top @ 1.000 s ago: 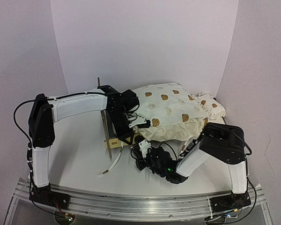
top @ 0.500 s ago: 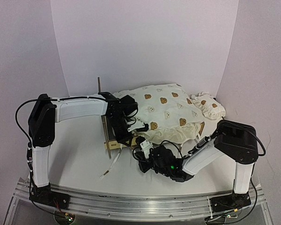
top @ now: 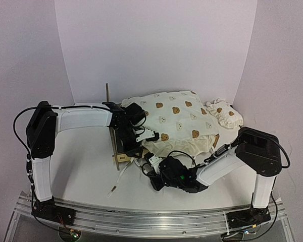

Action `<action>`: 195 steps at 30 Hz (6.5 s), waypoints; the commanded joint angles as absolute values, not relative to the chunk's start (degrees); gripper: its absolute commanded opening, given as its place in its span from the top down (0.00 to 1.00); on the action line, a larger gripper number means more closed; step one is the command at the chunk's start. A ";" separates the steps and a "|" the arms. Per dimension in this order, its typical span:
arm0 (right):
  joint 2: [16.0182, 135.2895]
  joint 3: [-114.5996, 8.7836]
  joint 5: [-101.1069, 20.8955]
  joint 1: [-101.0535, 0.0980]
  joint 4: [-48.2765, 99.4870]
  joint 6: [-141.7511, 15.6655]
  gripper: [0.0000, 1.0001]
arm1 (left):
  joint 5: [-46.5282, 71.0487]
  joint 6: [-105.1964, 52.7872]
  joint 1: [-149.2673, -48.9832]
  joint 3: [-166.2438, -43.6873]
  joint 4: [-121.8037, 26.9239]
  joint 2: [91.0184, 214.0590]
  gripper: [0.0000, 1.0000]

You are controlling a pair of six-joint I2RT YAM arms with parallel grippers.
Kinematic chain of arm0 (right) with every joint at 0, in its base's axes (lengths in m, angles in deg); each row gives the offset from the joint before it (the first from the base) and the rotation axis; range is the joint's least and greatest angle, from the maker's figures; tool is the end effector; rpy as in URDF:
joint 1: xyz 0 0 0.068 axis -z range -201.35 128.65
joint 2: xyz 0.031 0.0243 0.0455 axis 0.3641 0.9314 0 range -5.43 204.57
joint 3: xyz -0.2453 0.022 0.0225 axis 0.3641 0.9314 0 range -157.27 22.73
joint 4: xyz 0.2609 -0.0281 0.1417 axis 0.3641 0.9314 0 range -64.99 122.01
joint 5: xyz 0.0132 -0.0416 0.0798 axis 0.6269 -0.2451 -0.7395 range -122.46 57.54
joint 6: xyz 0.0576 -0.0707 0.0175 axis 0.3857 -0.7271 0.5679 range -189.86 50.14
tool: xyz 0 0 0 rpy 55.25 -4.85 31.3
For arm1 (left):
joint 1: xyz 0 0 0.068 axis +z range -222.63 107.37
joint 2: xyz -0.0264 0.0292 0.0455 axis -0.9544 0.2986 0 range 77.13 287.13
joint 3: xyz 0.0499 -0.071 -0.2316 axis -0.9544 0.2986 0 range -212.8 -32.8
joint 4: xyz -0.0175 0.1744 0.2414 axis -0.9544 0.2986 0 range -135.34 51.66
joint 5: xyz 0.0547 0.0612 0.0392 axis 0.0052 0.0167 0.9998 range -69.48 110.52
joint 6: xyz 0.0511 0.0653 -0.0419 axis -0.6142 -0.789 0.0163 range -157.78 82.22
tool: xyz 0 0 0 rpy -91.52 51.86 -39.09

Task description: Set up the pet bed

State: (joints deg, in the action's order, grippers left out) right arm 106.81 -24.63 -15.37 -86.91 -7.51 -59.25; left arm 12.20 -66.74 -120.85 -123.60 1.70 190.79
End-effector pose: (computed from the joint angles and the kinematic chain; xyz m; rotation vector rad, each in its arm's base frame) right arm 0.1940 0.3674 0.0195 -0.8292 1.9774 0.4724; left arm 0.2935 -0.3468 0.1289 1.7786 2.1707 -0.2844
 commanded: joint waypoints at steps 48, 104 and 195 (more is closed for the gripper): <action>97.94 -42.26 -51.91 -86.62 13.98 -48.81 1.00 | -7.82 -82.35 -126.15 -72.72 -35.38 148.04 0.42; 110.30 -43.20 -18.25 -83.93 -4.35 -35.40 0.62 | 17.55 -39.05 -124.13 -77.06 -28.77 154.14 1.00; 125.97 -63.48 -31.73 -85.13 -10.17 -42.05 1.00 | 16.13 -17.65 -105.19 -70.42 -38.16 157.03 1.00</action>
